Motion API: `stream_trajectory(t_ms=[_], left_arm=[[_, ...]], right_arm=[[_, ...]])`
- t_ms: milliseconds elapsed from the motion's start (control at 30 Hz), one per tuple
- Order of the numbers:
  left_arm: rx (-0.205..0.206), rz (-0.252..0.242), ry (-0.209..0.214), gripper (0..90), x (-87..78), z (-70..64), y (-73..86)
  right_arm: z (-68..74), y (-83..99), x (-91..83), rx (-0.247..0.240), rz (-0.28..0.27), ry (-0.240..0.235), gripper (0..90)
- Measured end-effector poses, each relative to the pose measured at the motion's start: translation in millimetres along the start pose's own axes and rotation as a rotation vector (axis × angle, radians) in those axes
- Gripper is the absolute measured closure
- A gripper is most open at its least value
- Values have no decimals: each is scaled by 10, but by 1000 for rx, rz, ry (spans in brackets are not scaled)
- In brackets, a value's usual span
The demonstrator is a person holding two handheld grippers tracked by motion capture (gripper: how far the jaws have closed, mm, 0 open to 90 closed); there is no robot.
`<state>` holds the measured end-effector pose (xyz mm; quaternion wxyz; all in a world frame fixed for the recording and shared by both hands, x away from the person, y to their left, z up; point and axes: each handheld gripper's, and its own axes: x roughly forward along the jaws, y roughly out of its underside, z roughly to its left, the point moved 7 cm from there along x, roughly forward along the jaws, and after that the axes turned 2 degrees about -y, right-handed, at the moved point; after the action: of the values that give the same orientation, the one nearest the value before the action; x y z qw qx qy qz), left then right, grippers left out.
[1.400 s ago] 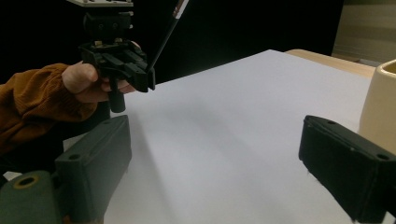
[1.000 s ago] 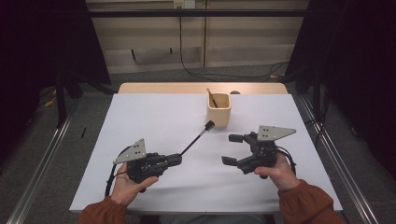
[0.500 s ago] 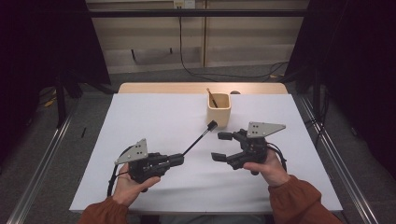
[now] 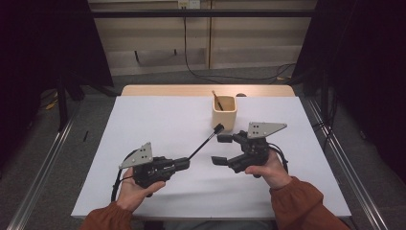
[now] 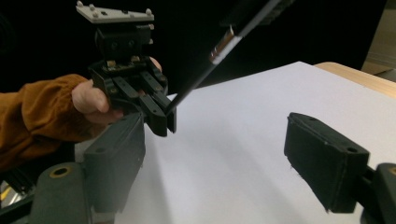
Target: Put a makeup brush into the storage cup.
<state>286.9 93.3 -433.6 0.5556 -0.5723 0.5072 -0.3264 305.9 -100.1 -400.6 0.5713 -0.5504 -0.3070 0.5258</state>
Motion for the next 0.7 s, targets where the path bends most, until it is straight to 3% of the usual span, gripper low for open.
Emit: stream_trajectory(t_ms=[367,700], left_arm=[[8,13,-10,856,11,15,27],[10,23,-6,856,58,17,57]], right_arm=[[-39,-93,64,13,-42,-1,443],[-57,-100,77,42,-51,-27,584]])
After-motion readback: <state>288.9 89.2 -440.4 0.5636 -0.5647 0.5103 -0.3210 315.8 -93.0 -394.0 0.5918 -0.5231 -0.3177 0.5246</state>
